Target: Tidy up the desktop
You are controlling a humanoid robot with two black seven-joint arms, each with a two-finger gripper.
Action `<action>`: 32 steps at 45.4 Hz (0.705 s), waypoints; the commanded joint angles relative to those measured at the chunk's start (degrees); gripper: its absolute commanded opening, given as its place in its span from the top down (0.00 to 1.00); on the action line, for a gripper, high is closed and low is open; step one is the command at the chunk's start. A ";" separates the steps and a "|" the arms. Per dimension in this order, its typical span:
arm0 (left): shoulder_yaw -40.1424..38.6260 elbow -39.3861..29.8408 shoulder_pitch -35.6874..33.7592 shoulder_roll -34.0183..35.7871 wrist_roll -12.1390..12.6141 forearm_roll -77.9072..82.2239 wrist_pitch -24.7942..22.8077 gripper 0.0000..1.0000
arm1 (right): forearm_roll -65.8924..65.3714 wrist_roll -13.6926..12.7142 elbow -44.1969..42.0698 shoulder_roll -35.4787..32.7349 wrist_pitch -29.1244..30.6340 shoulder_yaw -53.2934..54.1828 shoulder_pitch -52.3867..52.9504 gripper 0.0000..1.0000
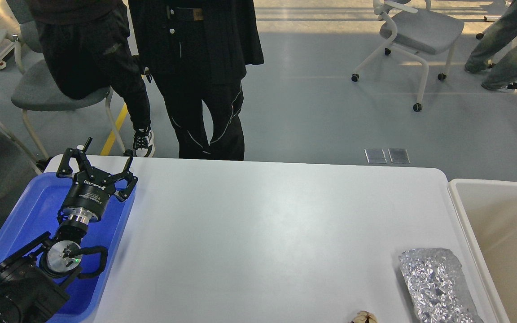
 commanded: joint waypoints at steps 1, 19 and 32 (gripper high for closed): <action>0.08 0.07 0.00 0.00 0.00 0.00 0.01 0.00 | -1.31 0.20 19.81 -9.93 0.13 19.99 -4.23 0.01; -0.01 -0.01 0.00 0.00 0.00 0.00 0.01 0.00 | -12.30 0.29 42.59 -1.86 3.46 49.00 -16.46 0.00; -0.01 -0.01 0.00 0.00 0.00 0.00 0.01 0.00 | -12.48 0.55 51.73 7.01 5.75 53.32 -16.55 0.00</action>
